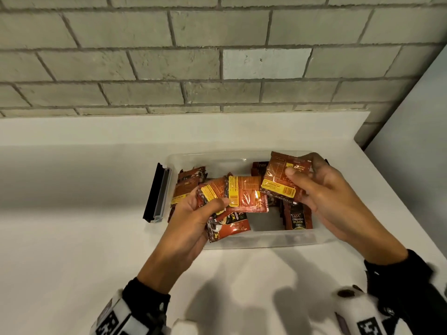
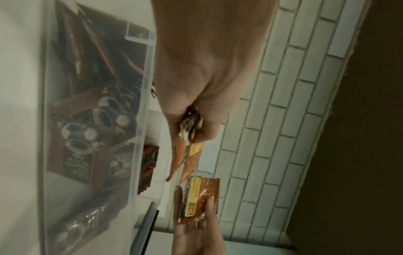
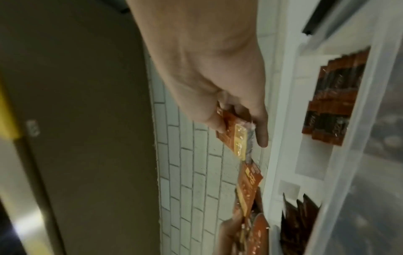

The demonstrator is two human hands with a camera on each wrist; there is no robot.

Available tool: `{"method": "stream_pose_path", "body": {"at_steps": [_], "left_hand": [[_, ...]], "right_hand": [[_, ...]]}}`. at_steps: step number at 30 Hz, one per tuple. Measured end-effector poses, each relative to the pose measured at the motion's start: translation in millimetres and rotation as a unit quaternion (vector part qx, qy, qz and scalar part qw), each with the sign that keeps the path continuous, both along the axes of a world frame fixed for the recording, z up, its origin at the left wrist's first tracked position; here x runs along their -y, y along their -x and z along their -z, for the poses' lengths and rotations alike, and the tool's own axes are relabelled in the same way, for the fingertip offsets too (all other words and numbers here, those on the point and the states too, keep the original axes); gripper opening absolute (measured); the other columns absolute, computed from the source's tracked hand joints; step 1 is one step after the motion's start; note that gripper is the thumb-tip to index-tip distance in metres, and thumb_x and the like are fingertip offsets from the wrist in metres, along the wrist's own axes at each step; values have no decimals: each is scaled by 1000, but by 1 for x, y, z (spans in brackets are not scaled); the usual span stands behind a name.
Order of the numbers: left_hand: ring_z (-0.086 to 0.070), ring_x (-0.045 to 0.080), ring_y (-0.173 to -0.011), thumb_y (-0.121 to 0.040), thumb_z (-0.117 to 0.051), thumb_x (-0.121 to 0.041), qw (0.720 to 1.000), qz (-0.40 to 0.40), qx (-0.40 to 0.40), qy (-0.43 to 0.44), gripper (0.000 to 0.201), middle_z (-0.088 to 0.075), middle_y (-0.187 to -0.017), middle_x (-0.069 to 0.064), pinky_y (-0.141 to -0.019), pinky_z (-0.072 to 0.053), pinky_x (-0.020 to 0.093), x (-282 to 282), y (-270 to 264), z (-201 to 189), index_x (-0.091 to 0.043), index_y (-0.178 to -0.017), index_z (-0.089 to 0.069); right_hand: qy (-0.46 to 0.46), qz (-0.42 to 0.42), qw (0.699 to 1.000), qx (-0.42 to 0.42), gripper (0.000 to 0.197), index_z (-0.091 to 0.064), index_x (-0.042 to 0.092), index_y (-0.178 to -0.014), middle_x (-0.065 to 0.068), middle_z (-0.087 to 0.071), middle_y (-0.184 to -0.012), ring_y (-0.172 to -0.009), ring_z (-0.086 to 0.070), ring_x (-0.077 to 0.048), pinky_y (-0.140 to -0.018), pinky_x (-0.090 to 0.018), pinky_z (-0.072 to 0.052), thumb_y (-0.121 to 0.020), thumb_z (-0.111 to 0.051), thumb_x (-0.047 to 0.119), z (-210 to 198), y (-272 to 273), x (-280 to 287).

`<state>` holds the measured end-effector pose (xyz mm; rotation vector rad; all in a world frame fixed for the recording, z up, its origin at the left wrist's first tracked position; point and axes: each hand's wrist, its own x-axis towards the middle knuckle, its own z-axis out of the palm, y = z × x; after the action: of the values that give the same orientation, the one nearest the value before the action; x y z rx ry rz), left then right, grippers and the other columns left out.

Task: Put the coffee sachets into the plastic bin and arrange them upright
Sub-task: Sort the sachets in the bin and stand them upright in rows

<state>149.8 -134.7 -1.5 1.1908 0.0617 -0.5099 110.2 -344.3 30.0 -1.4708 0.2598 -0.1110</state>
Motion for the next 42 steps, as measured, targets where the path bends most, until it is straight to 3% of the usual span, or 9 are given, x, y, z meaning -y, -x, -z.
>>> {"method": "stream_pose_path", "body": {"at_steps": [4,8,12,18,22,29,37,39,42], "left_hand": [[-70,26,-94,-84,-62,-2,999,-41,13,8,37,-72,-104,9,-71,-60,38,1,0,1,-19,-117,-58],[-69,24,-96,-82,-62,0,999,-20,4,32,38,-72,-106,9,-69,-59,35,6,2,1,-20,-114,-60],[-69,26,-97,-79,-63,-2,998,11,-27,56,44,-70,-110,11,-68,-59,36,8,4,5,-18,-119,-58],[-68,29,-98,-77,-62,-7,994,28,-63,87,48,-68,-113,15,-83,-55,47,3,4,9,-20,-122,-56],[-69,27,-93,-77,-58,-6,989,49,-67,120,48,-68,-115,15,-79,-55,48,2,3,9,-25,-121,-57],[-70,27,-93,-82,-57,-14,988,63,-64,127,42,-69,-112,12,-69,-60,43,8,5,9,-26,-122,-55],[-70,30,-94,-68,-67,2,994,26,-32,101,59,-71,-107,9,-70,-59,45,19,7,5,-26,-119,-57],[-70,30,-92,-67,-67,4,994,-3,-23,109,61,-72,-103,6,-66,-59,45,21,6,5,-26,-119,-57],[-69,32,-95,-68,-66,6,992,-37,-10,124,65,-70,-108,8,-66,-58,49,25,7,3,-24,-123,-53]], "right_hand": [[6,0,1000,6,19,-58,12,-110,-4,-73,-99,-88,-71,-17,-65,-24,-58,-91,-55,11,4,9,-3],[21,-51,997,-51,25,-58,22,-115,1,-73,-102,-96,-69,-13,-84,-27,-54,-91,-57,18,15,5,-4],[17,-72,996,-52,22,-58,21,-112,2,-74,-100,-98,-68,-11,-75,-14,-53,-92,-57,16,22,-1,-8],[65,-51,992,94,32,-62,16,-113,0,-72,-105,-101,-67,-15,-87,-24,-54,-83,-64,9,20,3,-6],[266,-110,931,226,16,-71,24,-96,10,-70,-103,-105,-56,-19,-90,-27,-48,-81,-66,20,22,10,-1],[351,-121,879,297,14,-75,10,-90,3,-69,-112,-110,-52,-13,-93,-22,-43,-80,-65,8,41,13,3],[318,-131,904,255,33,-74,14,-99,-3,-49,-142,-135,-40,-17,-103,-41,-45,-84,-51,-4,42,18,7],[282,-98,927,225,39,-71,14,-105,0,-48,-143,-133,-43,-17,-106,-38,-42,-85,-45,-8,40,22,4],[153,-35,979,133,31,-55,19,-121,10,-58,-128,-114,-58,-15,-96,-42,-49,-90,-59,19,34,26,-4]]}}
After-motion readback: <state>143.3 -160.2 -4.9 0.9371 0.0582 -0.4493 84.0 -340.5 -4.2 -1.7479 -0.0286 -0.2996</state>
